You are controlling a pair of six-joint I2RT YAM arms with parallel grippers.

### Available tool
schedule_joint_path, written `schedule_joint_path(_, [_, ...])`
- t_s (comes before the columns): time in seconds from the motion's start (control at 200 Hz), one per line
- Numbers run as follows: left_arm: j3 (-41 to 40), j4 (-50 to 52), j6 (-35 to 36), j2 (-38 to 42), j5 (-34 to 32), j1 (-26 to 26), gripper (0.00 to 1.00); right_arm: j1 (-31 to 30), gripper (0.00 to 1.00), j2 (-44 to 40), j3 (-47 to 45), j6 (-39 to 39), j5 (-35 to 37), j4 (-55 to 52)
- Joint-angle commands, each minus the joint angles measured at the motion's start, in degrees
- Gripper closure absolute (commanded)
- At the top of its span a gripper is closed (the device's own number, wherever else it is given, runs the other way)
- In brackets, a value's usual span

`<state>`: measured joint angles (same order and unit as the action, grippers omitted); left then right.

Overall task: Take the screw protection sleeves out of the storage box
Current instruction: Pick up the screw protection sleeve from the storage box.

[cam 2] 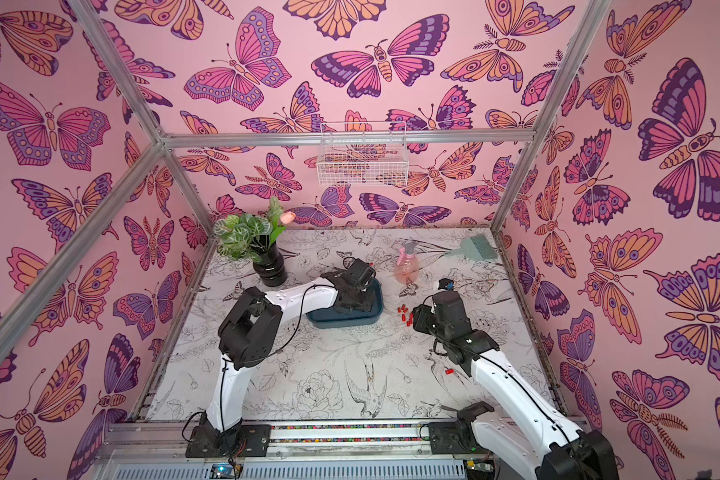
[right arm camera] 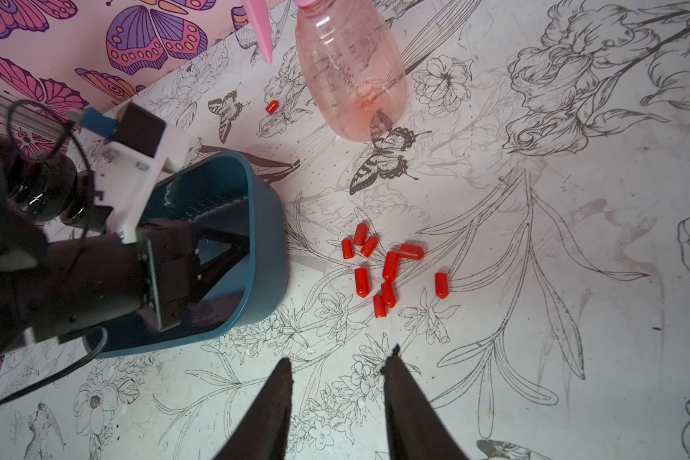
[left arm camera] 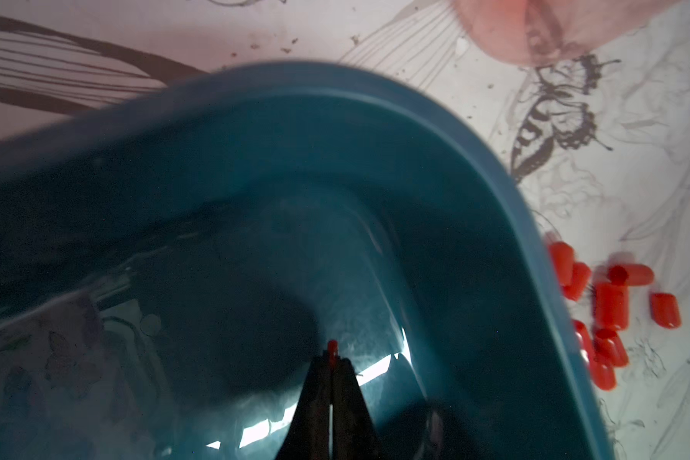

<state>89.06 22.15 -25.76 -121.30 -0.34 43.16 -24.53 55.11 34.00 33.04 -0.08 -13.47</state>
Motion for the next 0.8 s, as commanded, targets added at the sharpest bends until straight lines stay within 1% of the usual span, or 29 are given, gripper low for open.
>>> schedule_joint_path(0.0, [-3.97,-7.24,1.06,6.68,-3.05,0.04,0.97,-0.52,0.58,-0.78,0.04,0.40,0.08,-0.14])
schedule_joint_path(0.19, [-9.68,-14.98,0.84,11.89,-1.60,0.41,0.97,-0.49,0.58,-0.71,0.17,0.36,0.06,-0.13])
schedule_joint_path(0.28, [-11.37,-17.00,1.31,13.69,-1.85,1.02,0.97,-0.46,0.58,-0.71,0.12,0.36,-0.01,-0.08])
schedule_joint_path(0.536, [-13.70,-21.68,0.55,15.29,1.20,1.05,0.96,-0.43,0.59,-1.35,0.13,0.41,0.08,-0.61])
schedule_joint_path(0.611, [-13.93,-23.01,0.04,15.30,2.87,1.06,0.95,-0.50,0.60,-3.98,-0.11,-0.11,1.11,-1.91])
schedule_joint_path(0.796, [-11.27,-23.38,-0.32,13.03,5.71,1.75,0.94,-0.50,0.60,-15.85,-5.91,1.49,6.80,-0.07])
